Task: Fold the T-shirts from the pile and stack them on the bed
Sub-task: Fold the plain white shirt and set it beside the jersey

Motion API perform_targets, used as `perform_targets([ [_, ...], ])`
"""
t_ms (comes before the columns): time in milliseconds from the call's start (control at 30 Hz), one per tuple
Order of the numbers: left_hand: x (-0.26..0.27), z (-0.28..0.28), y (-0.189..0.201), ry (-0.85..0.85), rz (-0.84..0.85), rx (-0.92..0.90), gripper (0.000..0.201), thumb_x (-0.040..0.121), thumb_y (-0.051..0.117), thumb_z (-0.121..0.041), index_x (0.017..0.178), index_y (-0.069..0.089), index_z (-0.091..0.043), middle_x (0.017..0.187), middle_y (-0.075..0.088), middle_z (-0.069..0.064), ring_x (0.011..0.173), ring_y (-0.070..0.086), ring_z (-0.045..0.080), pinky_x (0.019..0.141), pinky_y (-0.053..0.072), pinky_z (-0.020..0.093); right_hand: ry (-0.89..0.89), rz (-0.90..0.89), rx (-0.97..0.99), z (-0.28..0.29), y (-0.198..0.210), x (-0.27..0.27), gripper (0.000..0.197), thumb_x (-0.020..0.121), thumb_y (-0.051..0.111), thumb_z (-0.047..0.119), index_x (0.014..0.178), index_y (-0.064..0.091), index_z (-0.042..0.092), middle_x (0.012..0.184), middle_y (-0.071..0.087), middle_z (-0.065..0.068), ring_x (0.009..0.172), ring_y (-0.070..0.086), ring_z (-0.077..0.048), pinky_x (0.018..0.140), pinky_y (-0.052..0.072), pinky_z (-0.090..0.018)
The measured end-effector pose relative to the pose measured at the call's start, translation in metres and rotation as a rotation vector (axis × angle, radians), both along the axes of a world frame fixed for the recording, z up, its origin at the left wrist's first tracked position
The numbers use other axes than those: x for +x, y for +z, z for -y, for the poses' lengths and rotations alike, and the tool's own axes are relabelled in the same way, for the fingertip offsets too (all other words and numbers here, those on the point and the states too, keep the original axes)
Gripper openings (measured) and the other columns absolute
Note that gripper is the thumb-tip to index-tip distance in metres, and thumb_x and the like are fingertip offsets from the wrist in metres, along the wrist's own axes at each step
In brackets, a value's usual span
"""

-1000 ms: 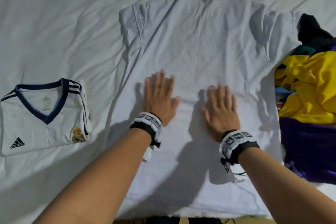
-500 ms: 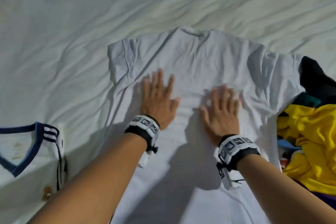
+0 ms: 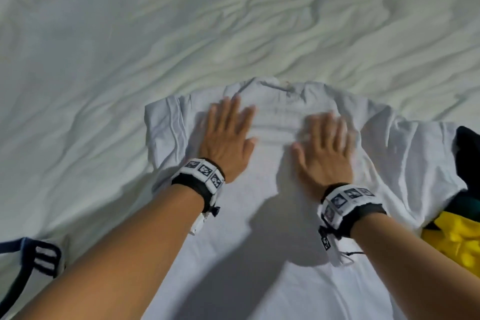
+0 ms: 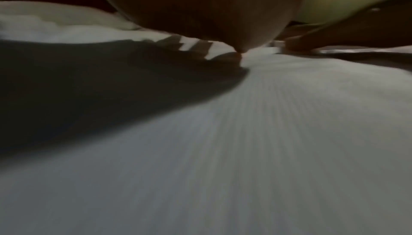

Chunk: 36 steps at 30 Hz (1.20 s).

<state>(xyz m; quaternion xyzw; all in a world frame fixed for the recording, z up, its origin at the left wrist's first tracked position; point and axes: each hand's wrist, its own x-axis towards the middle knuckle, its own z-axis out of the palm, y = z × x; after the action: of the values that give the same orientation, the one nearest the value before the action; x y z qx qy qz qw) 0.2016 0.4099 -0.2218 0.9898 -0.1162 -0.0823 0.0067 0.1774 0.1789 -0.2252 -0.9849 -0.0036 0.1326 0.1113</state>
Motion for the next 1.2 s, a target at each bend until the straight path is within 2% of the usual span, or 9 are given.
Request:
perform_targets([
  [100, 0.019, 0.020, -0.012, -0.210, -0.059, 0.002, 0.066, 0.103, 0.016, -0.053, 0.162, -0.009, -0.033, 0.170, -0.013, 0.009, 0.157, -0.010, 0.031, 0.125, -0.001, 0.057, 0.366, 0.017, 0.006, -0.024, -0.008, 0.006, 0.067, 0.104, 0.011, 0.060, 0.160, -0.015, 0.033, 0.167, -0.023, -0.003, 0.152, -0.025, -0.026, 0.125, -0.004, -0.052],
  [233, 0.050, -0.003, -0.019, -0.052, -0.102, 0.036, 0.068, 0.103, 0.004, -0.059, 0.161, -0.016, -0.029, 0.169, -0.018, 0.006, 0.157, -0.015, 0.028, 0.125, -0.003, 0.056, 0.118, -0.022, -0.027, -0.006, -0.010, 0.029, 0.072, 0.099, 0.010, 0.072, 0.159, -0.013, 0.039, 0.167, -0.023, 0.000, 0.154, -0.022, -0.025, 0.125, -0.008, -0.050],
  [400, 0.070, -0.028, 0.001, 0.177, -0.055, -0.033, 0.064, 0.106, 0.015, -0.052, 0.163, 0.000, -0.026, 0.170, -0.005, 0.016, 0.157, -0.004, 0.035, 0.125, 0.001, 0.058, -0.206, -0.140, -0.012, 0.004, -0.001, 0.048, 0.086, 0.096, 0.008, 0.075, 0.160, -0.015, 0.021, 0.167, -0.023, -0.008, 0.153, -0.022, -0.027, 0.124, -0.012, -0.049],
  [500, 0.071, -0.039, 0.005, 0.207, -0.041, -0.025, 0.062, 0.105, 0.019, -0.054, 0.161, 0.007, -0.032, 0.168, 0.010, 0.015, 0.153, 0.012, 0.040, 0.120, 0.012, 0.065, -0.132, -0.060, 0.017, -0.022, 0.003, 0.046, 0.079, 0.102, 0.016, 0.062, 0.161, -0.012, 0.016, 0.166, -0.022, -0.014, 0.152, -0.023, -0.032, 0.124, -0.010, -0.053],
  [600, 0.079, -0.053, 0.002, 0.215, -0.155, 0.049, 0.060, 0.105, 0.014, -0.055, 0.161, -0.001, -0.038, 0.170, -0.010, 0.009, 0.156, -0.006, 0.038, 0.119, 0.002, 0.070, 0.163, -0.025, 0.053, -0.045, -0.001, 0.033, 0.072, 0.103, 0.016, 0.063, 0.160, -0.015, 0.031, 0.166, -0.027, -0.005, 0.151, -0.028, -0.027, 0.123, -0.013, -0.051],
  [733, 0.078, -0.069, 0.025, 0.369, -0.027, 0.045, 0.070, 0.104, 0.038, -0.041, 0.163, 0.004, -0.026, 0.168, -0.012, 0.020, 0.154, -0.015, 0.040, 0.120, -0.003, 0.069, -0.050, -0.088, 0.008, -0.050, -0.003, 0.036, 0.078, 0.100, 0.014, 0.067, 0.160, -0.014, 0.026, 0.166, -0.025, -0.006, 0.152, -0.026, -0.028, 0.123, -0.014, -0.052],
  [933, -0.002, -0.089, 0.048, 0.749, -0.018, -0.184, 0.083, 0.086, 0.064, -0.052, 0.150, 0.024, -0.019, 0.146, 0.032, 0.021, 0.131, 0.037, 0.042, 0.102, 0.036, 0.057, 0.115, -0.021, 0.043, -0.092, 0.004, 0.018, 0.076, 0.102, 0.013, 0.058, 0.161, -0.008, 0.015, 0.167, -0.020, -0.011, 0.153, -0.023, -0.030, 0.123, -0.017, -0.048],
  [1067, -0.021, -0.090, 0.039, 0.789, -0.090, -0.181, 0.064, 0.084, 0.064, -0.048, 0.132, 0.041, -0.014, 0.130, 0.046, 0.018, 0.118, 0.049, 0.041, 0.085, 0.045, 0.049, 0.203, -0.051, 0.099, -0.144, 0.001, -0.006, 0.079, 0.101, 0.009, 0.060, 0.161, -0.012, 0.014, 0.166, -0.023, -0.010, 0.152, -0.026, -0.028, 0.123, -0.015, -0.048],
  [1200, -0.016, -0.106, 0.046, 0.787, -0.026, -0.244, 0.033, 0.091, 0.055, -0.027, 0.119, 0.057, -0.010, 0.117, 0.061, 0.016, 0.108, 0.059, 0.042, 0.075, 0.037, 0.041, 0.174, -0.092, 0.073, -0.171, -0.005, -0.021, 0.077, 0.102, 0.008, 0.059, 0.159, -0.017, 0.013, 0.164, -0.029, -0.010, 0.150, -0.031, -0.027, 0.123, -0.015, -0.051],
])
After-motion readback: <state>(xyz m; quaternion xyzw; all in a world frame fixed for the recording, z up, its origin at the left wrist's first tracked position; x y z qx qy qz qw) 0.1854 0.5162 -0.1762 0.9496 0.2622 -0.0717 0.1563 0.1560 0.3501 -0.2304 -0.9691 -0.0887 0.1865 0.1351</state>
